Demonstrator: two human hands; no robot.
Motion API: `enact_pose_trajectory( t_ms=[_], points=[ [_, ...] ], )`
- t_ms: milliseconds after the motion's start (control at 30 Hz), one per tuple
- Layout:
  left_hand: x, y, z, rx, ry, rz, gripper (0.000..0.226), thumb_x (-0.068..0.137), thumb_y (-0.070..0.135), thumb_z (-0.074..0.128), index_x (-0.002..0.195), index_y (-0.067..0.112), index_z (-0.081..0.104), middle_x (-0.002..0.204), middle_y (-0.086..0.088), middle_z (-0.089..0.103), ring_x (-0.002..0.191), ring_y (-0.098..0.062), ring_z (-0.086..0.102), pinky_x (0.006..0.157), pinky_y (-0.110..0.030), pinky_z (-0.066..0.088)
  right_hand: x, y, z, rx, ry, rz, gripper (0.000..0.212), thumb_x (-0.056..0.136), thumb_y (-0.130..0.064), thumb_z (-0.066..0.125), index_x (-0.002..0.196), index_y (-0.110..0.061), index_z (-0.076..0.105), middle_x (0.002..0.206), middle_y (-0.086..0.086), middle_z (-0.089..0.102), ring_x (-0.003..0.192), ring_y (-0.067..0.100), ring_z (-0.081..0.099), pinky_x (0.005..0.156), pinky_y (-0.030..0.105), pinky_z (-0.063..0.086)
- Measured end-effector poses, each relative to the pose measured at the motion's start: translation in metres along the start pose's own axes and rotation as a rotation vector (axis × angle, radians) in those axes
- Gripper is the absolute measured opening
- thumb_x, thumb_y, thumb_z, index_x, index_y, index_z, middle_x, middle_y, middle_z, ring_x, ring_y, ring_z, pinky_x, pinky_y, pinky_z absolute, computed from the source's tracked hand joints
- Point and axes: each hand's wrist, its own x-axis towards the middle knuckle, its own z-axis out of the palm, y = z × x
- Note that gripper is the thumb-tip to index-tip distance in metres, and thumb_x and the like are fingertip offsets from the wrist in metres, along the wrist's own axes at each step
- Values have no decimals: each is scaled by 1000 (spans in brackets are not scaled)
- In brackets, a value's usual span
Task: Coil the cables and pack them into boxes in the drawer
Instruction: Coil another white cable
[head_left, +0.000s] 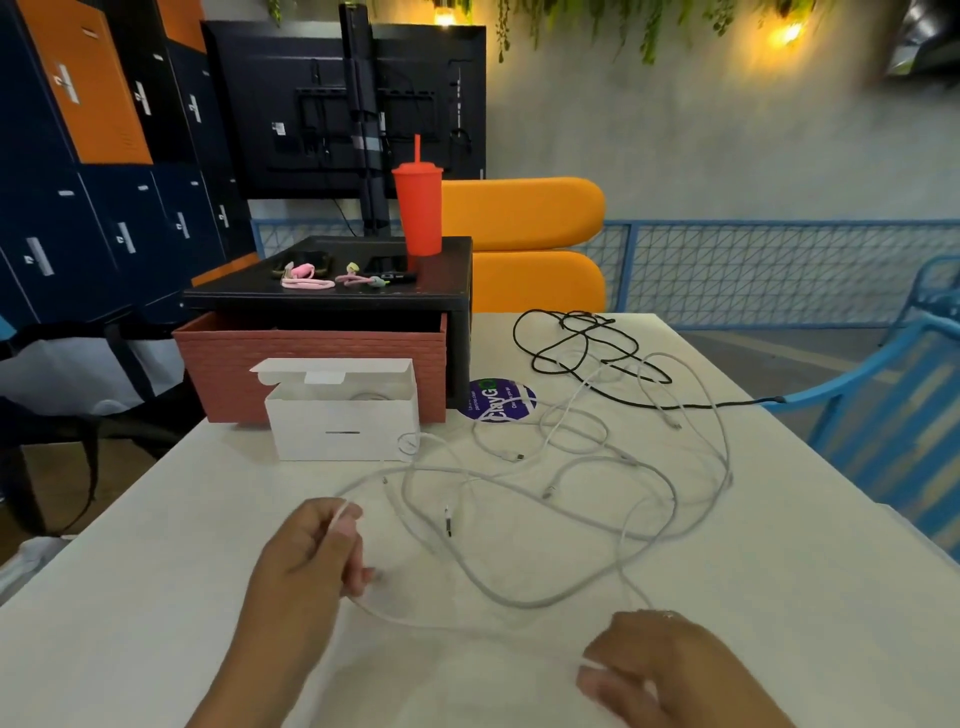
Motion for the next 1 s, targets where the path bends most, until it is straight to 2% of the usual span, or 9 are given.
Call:
enact_pose_trajectory(
  t_ms=[167, 267, 367, 433, 533, 600, 800, 900, 1000],
  points=[
    [-7, 27, -12, -270, 20, -106, 21, 98, 14, 40, 88, 12, 59, 48, 4, 38, 38, -6, 32, 40, -17, 40, -14, 26, -14, 6, 409, -46, 31, 94, -55, 32, 83, -36, 54, 67, -18, 54, 65, 2, 46, 62, 11, 38],
    [-5, 34, -22, -332, 68, -142, 23, 99, 14, 38, 90, 12, 59, 49, 3, 34, 38, -6, 29, 35, -17, 31, -25, 40, -27, -76, 537, 68, 20, 92, -43, 41, 82, -34, 56, 67, -10, 61, 66, 9, 50, 66, 14, 38],
    [-4, 35, -32, -321, 115, -171, 23, 100, 15, 39, 91, 13, 59, 56, -1, 32, 43, -9, 28, 35, -19, 28, -36, 58, -38, -180, 634, 366, 9, 81, -10, 65, 76, -15, 71, 76, 6, 65, 64, 33, 59, 63, 37, 48],
    [-6, 34, -34, -313, 108, -186, 22, 99, 16, 40, 91, 14, 60, 59, -3, 31, 41, -9, 27, 37, -21, 29, -38, 64, -45, -156, 664, 555, 5, 80, -1, 68, 79, -3, 73, 85, 15, 64, 72, 38, 59, 68, 47, 49],
    [-9, 32, -32, -274, 85, -185, 21, 99, 15, 42, 92, 11, 61, 60, -5, 32, 42, -11, 26, 47, -27, 29, -36, 68, -56, -100, 692, 704, 14, 85, -2, 58, 89, 2, 71, 96, 20, 62, 84, 39, 57, 78, 46, 46],
    [-11, 31, -29, -261, 72, -173, 21, 98, 14, 43, 92, 10, 62, 61, -6, 32, 47, -13, 26, 51, -29, 28, -32, 67, -59, -109, 717, 676, 14, 85, 2, 57, 89, 1, 71, 100, 21, 61, 88, 41, 57, 79, 45, 45],
    [-18, 32, -25, -230, -28, -146, 28, 97, 24, 42, 95, 14, 68, 60, -9, 33, 49, -15, 23, 43, -26, 21, -9, 62, -55, -172, 679, 375, 17, 75, 12, 66, 83, -2, 73, 99, 17, 62, 82, 35, 61, 74, 33, 43],
    [-23, 38, -25, -306, -116, -125, 31, 96, 29, 38, 103, 22, 68, 53, -5, 28, 43, -10, 19, 37, -21, 19, 5, 63, -55, -153, 614, 414, 16, 82, -2, 65, 94, -7, 74, 91, 4, 56, 77, 23, 53, 67, 29, 41],
    [-31, 47, -26, -359, -206, -99, 31, 90, 30, 40, 107, 34, 66, 51, -1, 26, 42, -7, 20, 37, -20, 19, 18, 75, -49, -222, 312, 536, 21, 92, -14, 54, 105, -18, 70, 94, 0, 60, 84, 19, 57, 74, 29, 48]
  ],
)
